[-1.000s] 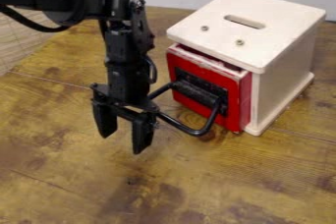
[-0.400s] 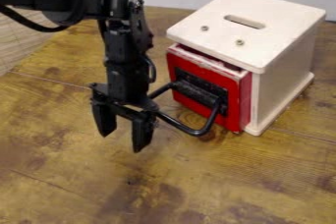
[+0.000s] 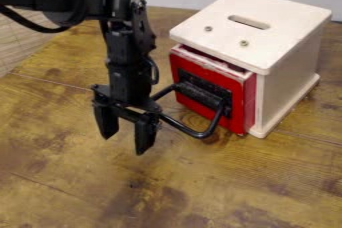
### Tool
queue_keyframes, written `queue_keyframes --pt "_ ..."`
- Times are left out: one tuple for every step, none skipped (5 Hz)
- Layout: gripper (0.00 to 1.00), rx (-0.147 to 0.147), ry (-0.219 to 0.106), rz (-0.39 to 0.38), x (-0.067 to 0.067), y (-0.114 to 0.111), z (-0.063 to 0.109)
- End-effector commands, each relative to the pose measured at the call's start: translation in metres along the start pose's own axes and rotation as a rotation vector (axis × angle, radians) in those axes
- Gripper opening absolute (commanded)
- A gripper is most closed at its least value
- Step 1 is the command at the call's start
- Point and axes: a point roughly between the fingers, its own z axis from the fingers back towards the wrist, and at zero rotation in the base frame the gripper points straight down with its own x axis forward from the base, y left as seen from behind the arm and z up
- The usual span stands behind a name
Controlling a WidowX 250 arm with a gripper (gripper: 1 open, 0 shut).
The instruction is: Close the drawer
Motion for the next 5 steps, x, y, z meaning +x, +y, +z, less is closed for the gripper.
queue_keyframes --pt "1.0 0.015 -0.085 0.016 -0.0013 0.0079 0.0297" --pt "1.0 0.016 -0.088 0.018 -0.0011 0.0083 0.0304" --pt "1.0 0.018 -0.091 0.02 -0.0004 0.0087 0.0313" --pt "1.0 0.02 -0.094 0.021 0.0 0.009 0.0324" --pt "1.0 0.02 -0.097 0.022 0.0008 0.0094 0.0333"
